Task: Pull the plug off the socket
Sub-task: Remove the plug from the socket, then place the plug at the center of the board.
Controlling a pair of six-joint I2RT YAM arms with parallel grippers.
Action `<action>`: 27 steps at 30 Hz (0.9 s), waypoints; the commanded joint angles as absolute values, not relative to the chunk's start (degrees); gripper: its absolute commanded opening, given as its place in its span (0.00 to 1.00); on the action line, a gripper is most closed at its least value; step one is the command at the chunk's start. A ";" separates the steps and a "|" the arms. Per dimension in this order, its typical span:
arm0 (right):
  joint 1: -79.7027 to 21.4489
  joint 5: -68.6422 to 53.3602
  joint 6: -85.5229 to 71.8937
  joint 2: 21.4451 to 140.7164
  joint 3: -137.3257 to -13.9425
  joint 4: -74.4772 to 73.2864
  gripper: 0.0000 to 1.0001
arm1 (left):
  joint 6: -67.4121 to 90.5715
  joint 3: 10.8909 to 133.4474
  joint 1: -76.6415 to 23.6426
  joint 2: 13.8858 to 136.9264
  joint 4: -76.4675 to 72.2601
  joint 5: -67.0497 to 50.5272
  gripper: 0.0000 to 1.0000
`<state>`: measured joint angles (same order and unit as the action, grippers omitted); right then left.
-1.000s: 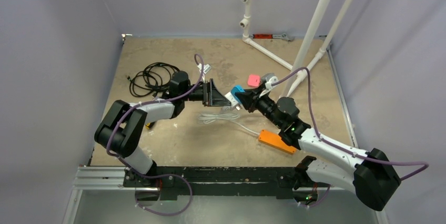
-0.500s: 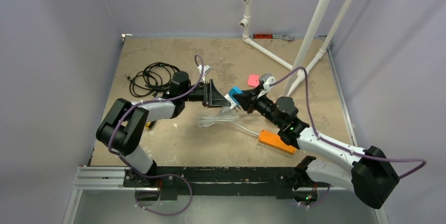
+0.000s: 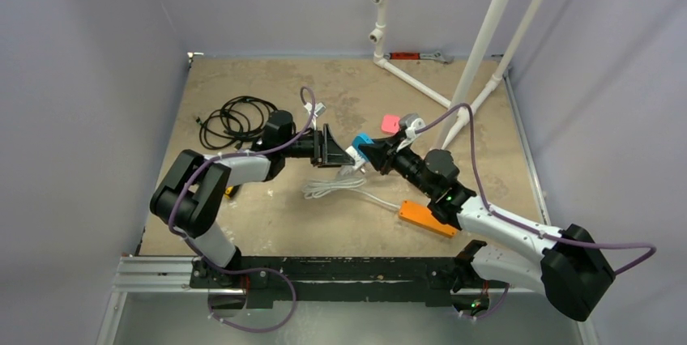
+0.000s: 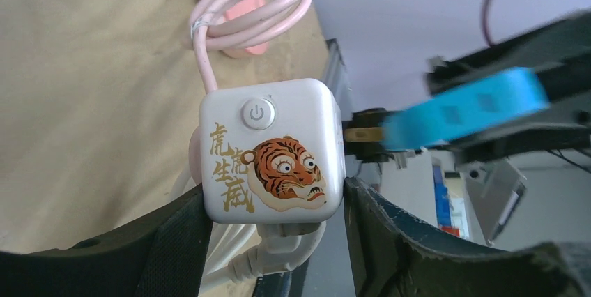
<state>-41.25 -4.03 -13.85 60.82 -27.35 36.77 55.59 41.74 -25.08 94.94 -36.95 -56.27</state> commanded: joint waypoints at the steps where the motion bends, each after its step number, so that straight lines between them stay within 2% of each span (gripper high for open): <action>1: -41.53 -2.48 -14.31 58.86 -28.15 46.96 0.00 | 47.63 44.21 -23.99 95.24 -25.99 -51.24 0.00; 19: -41.96 1.85 -13.13 58.54 -28.38 45.16 0.00 | 46.47 44.46 -21.78 91.93 -24.44 -49.90 0.00; 21: -42.81 6.50 -11.81 58.58 -29.40 42.61 0.00 | 47.15 43.75 -19.35 89.21 -25.28 -49.02 0.00; 27: -51.17 39.92 -4.79 61.97 -35.24 35.39 0.00 | 45.64 43.23 -13.62 83.07 -21.66 -45.58 0.00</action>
<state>-47.03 15.68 -10.57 60.07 -28.84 38.92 47.44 41.74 -16.45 89.10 -20.25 -47.86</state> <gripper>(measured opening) 0.211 0.618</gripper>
